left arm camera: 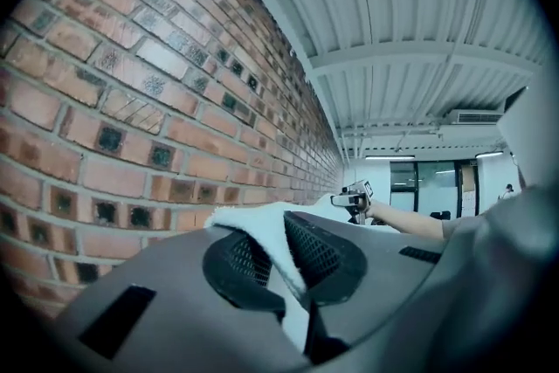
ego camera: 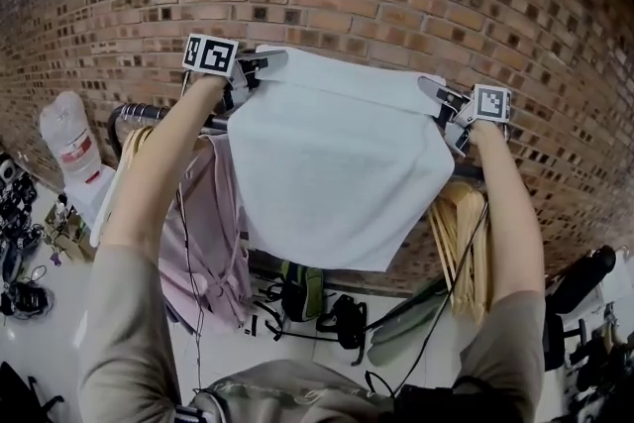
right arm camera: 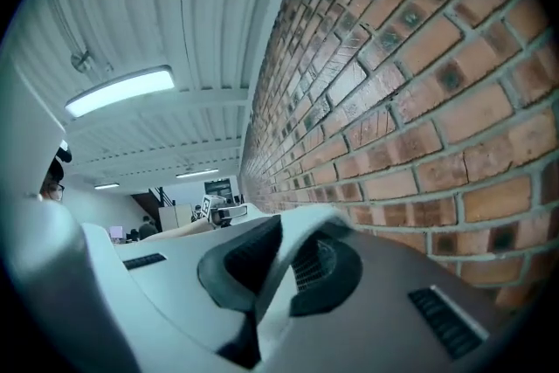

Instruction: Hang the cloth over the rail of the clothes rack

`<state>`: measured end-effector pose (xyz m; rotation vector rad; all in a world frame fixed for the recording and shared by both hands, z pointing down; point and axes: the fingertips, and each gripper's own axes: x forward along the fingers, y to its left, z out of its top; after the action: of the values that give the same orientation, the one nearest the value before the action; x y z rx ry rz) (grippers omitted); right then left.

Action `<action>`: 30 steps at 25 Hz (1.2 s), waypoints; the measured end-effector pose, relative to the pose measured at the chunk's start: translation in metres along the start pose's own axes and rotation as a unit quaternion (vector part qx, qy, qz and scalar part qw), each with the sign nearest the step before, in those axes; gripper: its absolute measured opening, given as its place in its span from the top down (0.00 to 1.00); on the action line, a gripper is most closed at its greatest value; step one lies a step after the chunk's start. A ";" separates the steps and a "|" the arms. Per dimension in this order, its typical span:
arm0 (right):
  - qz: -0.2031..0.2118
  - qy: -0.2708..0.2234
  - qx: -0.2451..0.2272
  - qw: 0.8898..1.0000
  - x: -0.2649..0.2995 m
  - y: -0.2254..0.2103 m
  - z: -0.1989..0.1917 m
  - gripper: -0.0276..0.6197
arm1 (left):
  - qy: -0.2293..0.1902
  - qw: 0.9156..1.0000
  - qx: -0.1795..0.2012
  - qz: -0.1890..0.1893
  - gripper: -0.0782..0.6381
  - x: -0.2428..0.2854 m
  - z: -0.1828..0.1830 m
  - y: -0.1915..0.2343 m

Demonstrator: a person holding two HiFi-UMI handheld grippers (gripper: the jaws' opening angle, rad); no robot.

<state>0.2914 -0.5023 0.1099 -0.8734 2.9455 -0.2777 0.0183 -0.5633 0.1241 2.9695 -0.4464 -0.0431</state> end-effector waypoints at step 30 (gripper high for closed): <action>-0.051 0.077 0.016 0.996 0.010 0.000 -0.035 0.40 | 0.088 0.993 -0.053 -0.057 0.43 0.010 -0.046 -0.026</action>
<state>0.2791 -0.5019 0.1444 -1.0460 3.0303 -0.4148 0.0374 -0.5356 0.1658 2.8581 -0.2439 0.1757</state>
